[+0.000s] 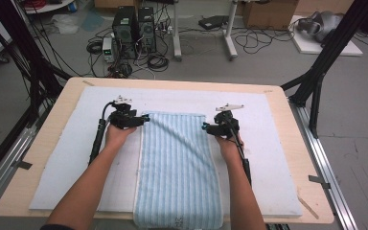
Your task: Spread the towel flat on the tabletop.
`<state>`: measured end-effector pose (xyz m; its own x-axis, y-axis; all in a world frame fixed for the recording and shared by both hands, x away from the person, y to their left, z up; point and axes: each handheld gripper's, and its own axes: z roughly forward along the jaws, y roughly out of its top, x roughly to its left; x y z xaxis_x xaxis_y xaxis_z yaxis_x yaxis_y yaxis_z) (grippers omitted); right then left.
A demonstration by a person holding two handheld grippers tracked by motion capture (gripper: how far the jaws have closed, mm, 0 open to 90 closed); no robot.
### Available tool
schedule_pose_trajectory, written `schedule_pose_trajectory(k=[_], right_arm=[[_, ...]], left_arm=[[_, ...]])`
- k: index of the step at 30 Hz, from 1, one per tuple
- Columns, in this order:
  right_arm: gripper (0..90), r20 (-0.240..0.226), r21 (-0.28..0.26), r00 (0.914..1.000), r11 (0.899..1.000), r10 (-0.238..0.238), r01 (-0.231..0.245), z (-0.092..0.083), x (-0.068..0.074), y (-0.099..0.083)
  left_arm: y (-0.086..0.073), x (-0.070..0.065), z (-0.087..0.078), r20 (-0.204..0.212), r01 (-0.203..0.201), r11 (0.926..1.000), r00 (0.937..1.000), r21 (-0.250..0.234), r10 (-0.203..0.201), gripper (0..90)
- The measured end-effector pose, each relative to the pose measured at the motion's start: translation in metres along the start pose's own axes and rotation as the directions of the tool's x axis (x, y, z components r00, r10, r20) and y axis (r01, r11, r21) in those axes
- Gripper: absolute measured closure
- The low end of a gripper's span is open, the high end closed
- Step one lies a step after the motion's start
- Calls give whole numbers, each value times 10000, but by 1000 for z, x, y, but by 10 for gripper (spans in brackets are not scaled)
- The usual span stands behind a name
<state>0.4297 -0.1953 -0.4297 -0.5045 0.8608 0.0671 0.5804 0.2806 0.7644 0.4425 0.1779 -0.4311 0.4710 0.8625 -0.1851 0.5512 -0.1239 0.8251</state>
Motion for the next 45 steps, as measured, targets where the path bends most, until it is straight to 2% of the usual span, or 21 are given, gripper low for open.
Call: schedule_pose_trajectory(k=[4,8,10,13,18,19,20,22,24,27,29,31,34,35,37,39,40,41,43,44,45], right_arm=[[564,307,350,9993,9991,-232,221,17,1,9],[769,787,934,9947,9939,-655,580,31,4,10],[864,435,738,9990,9972,-138,105,32,1,8],[882,1297,853,9903,9956,-496,387,30,0,9],[876,2452,684,9692,9968,239,-419,24,-16,5],[838,2306,588,9719,9964,466,-617,24,-17,4],[737,2201,457,9729,9955,709,-829,23,-18,4],[651,2020,170,9755,9956,872,-925,17,-19,6],[631,1860,-159,9805,9980,636,-618,7,-18,9],[618,1663,-619,9857,9979,287,-186,-16,-14,10],[613,1434,-797,9896,9968,114,1,-30,-12,6],[612,1437,-603,9895,9978,-176,265,-41,-10,-1],[593,1422,-623,9898,9978,-126,217,-58,-13,-17],[588,1428,-641,9897,9978,-55,148,-63,-14,-22],[586,1356,-643,9908,9978,-41,129,-72,-16,-31],[584,1274,-577,9918,9983,10,64,-78,-16,-39],[580,1206,-558,9927,9984,34,34,-81,-15,-42],[576,1141,-593,9935,9982,6,62,-83,-14,-45],[562,883,-570,9960,9982,-113,164,-85,-8,-50],[562,801,-596,9964,9977,-272,320,-85,-4,-53],[558,646,-706,9971,9966,-389,435,-86,0,-55]], left_arm=[[-3,1,-13,-88,15,9997,10000,-253,-18,328],[-4,5,-22,-211,-32,9998,9998,-175,28,330],[-4,6,-24,-243,-70,9999,9997,-129,67,333],[-7,5,-24,-179,-37,10000,9998,48,38,333],[-14,-7,-19,37,-216,9994,9998,286,215,341],[-16,-10,-17,94,-124,9995,9999,289,122,342],[-16,-12,-15,159,-102,9996,9998,249,98,346],[-16,-15,-12,220,-179,9998,9996,111,177,369],[-15,-14,-7,192,-146,9999,9997,60,144,409],[-10,-10,5,13,331,9994,9995,-72,-331,446],[-4,-9,16,-106,435,9988,9990,238,-432,467],[0,-13,26,-72,444,9979,9990,481,-441,471],[2,-21,39,-248,51,9941,9997,1083,-24,502],[2,-24,42,-527,-148,9943,9984,1059,205,525],[2,-27,42,-1082,-462,9927,9924,1111,583,639],[2,-24,41,-1029,-757,9905,9908,1144,876,843],[3,-23,41,-1244,-787,9899,9878,1183,934,876],[2,-22,41,-1462,-716,9918,9854,1062,868,879],[1,-20,42,-1560,-627,9944,9849,850,754,871],[0,-21,43,-1599,-714,9946,9837,749,827,815],[0,-20,43,-1556,-505,9963,9859,695,608,639]])
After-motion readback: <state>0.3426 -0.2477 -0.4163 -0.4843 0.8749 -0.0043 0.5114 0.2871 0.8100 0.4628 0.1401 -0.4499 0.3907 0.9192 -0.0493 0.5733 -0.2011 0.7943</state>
